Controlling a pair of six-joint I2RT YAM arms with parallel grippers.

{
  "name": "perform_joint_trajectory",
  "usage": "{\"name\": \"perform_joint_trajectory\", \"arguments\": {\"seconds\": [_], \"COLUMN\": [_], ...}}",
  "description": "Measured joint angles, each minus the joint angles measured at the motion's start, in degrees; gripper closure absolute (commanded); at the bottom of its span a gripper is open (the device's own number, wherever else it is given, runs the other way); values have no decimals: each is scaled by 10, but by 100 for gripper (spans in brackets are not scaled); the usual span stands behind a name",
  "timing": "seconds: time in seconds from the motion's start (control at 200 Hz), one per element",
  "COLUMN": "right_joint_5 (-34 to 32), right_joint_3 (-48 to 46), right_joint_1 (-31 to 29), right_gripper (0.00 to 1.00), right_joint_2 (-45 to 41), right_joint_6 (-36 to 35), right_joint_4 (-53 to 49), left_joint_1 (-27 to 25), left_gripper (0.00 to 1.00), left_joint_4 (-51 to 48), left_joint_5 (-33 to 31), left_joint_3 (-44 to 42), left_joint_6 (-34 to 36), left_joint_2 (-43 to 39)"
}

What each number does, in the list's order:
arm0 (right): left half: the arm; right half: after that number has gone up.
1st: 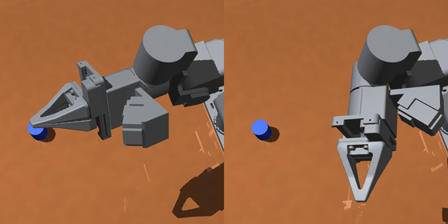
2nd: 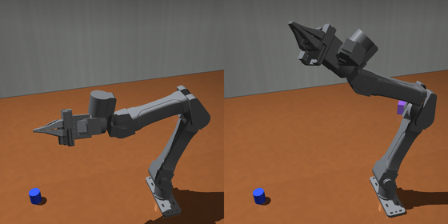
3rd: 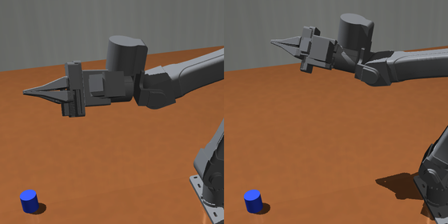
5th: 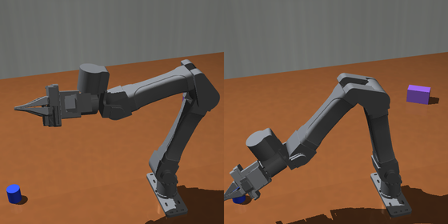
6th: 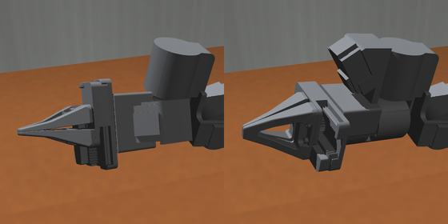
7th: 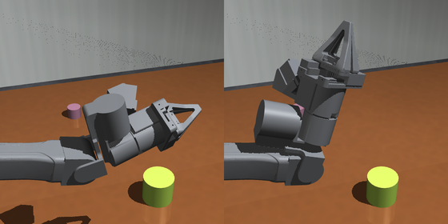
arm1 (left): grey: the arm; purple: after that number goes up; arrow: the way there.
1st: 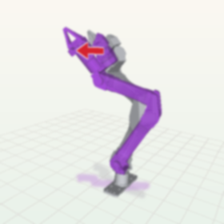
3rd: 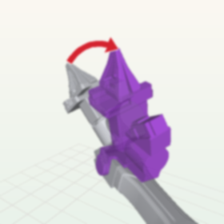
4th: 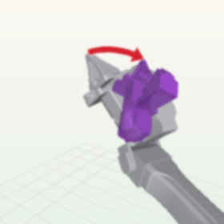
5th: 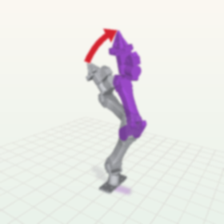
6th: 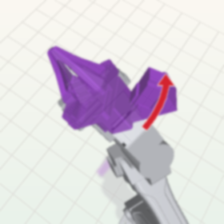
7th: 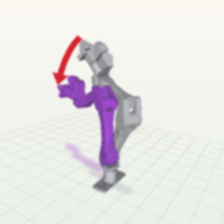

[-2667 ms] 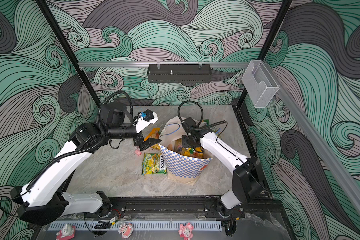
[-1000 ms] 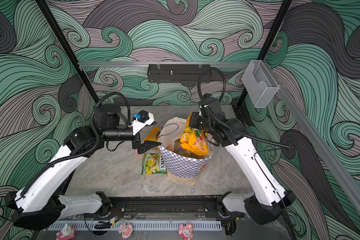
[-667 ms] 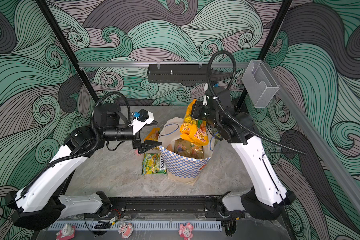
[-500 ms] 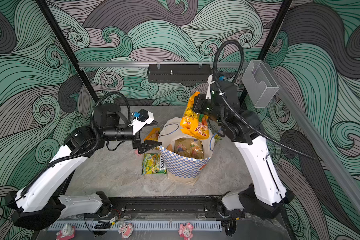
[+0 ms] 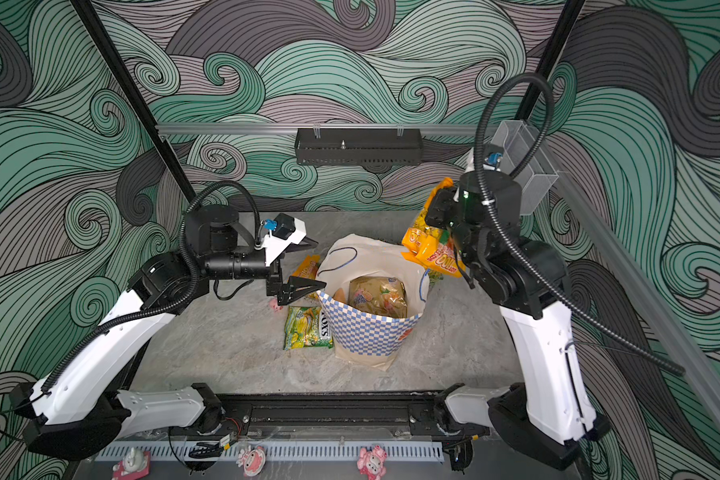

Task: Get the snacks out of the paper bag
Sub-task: 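Lift the yellow LOT100 packet out of the bag with the right gripper, then lower the yellow packet onto the table beside the bag and release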

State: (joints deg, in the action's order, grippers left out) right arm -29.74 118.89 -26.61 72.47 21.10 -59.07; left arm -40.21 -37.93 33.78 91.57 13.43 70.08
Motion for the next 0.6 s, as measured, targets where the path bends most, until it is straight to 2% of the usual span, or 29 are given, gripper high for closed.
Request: {"name": "perform_joint_trajectory", "arguments": {"seconds": [0.13,0.3,0.46,0.6], "right_joint_5": [-31,-33,-9,37], "right_joint_3": [-72,-163,-267,-369], "right_joint_1": [47,131,195,250], "right_gripper": [100,100,100,100], "right_joint_2": [-66,-125,-153,-158], "right_joint_6": [-1,11,46,95], "right_joint_4": [-4,-5,-4,-2], "left_joint_1": [0,0,0,0], "left_gripper": [1,2,1,1], "left_joint_4": [2,2,2,-5], "left_joint_5": [9,16,17,14], "left_joint_3": [0,1,1,1], "left_joint_6": [0,0,0,3], "left_joint_2": [8,17,17,13]}}
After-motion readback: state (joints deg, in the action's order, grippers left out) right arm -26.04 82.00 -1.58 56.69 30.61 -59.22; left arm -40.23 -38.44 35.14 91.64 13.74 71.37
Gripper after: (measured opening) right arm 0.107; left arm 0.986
